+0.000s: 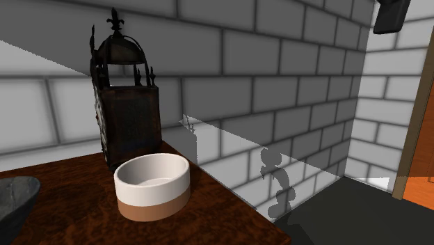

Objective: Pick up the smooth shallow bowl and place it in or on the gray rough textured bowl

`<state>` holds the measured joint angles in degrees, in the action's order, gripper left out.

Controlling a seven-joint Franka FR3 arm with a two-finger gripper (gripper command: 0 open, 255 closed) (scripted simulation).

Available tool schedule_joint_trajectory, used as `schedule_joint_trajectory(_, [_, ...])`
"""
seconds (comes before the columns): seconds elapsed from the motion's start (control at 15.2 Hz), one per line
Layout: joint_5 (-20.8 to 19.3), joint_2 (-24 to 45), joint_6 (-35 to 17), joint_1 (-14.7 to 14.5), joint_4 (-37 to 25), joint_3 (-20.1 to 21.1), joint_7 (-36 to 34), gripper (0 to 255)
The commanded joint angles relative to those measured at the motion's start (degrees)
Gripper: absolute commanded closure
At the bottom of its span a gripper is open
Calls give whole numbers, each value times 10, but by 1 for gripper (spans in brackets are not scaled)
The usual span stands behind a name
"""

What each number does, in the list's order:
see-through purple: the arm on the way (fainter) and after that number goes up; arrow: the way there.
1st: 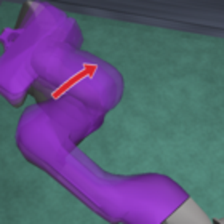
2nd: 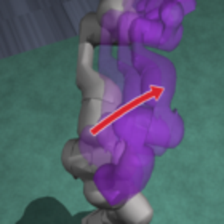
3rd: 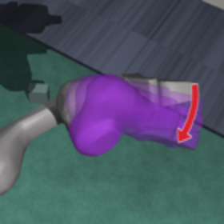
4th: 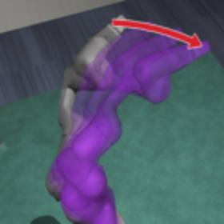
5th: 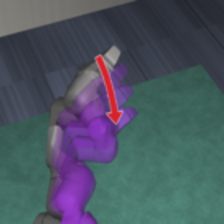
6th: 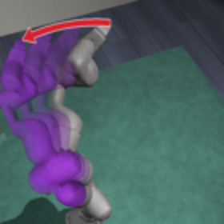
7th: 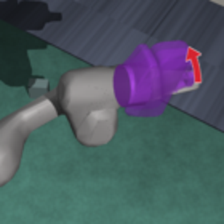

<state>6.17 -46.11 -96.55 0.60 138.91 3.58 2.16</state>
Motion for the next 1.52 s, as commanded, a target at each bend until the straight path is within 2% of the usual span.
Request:
schedule_joint_trajectory(0.0, [0, 0, 0, 0, 0, 0, 0, 0])
schedule_joint_trajectory(0.4, [22, 93, -103, -13, 3, 50, -39, 0])
schedule_joint_trajectory(0.79, [26, 206, -198, -18, -24, 99, -82, 0])
schedule_joint_trajectory(1.12, [8, 310, -264, -18, -66, 137, -126, 0])
schedule_joint_trajectory(1.45, [-34, 422, -315, -21, -128, 167, -180, 0])
